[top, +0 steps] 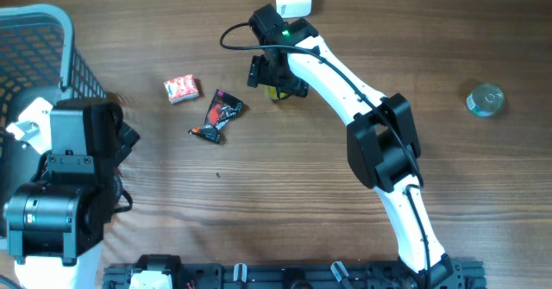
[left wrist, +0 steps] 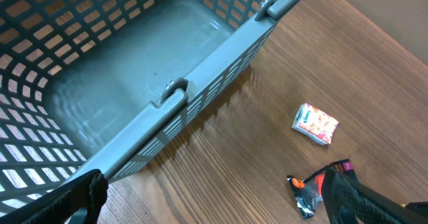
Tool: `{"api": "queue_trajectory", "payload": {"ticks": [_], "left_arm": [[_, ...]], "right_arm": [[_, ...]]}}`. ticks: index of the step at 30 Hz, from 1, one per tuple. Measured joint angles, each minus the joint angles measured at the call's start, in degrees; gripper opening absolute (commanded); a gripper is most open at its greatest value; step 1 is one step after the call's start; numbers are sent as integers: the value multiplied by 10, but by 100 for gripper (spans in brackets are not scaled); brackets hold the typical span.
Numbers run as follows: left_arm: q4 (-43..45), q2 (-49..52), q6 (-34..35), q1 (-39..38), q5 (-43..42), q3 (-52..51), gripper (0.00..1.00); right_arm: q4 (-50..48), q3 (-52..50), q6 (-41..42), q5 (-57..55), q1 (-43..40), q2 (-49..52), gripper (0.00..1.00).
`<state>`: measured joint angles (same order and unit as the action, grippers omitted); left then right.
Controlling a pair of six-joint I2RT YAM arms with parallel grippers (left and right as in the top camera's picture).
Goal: Scan the item barcode
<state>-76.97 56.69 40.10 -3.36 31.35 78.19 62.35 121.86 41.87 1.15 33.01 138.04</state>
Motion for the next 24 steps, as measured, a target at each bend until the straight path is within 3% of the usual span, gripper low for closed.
{"api": "queue_trajectory", "payload": {"ticks": [4, 12, 13, 16, 20, 22, 24], "left_arm": [[0, 0, 0, 0, 0, 0, 100], [0, 0, 0, 0, 0, 0, 100], [0, 0, 0, 0, 0, 0, 100], [0, 0, 0, 0, 0, 0, 100], [0, 0, 0, 0, 0, 0, 100], [0, 0, 0, 0, 0, 0, 100], [0, 0, 0, 0, 0, 0, 100]], "right_arm": [[-2, 0, -16, -10, -11, 0, 68], [19, 0, -47, -10, -25, 0, 62], [24, 0, -47, -10, -25, 0, 63], [50, 1, -49, -9, -25, 0, 85], [87, 1, -46, -8, -25, 0, 89], [97, 1, -47, -7, -25, 0, 81], [97, 1, -48, -4, -25, 0, 65]]}}
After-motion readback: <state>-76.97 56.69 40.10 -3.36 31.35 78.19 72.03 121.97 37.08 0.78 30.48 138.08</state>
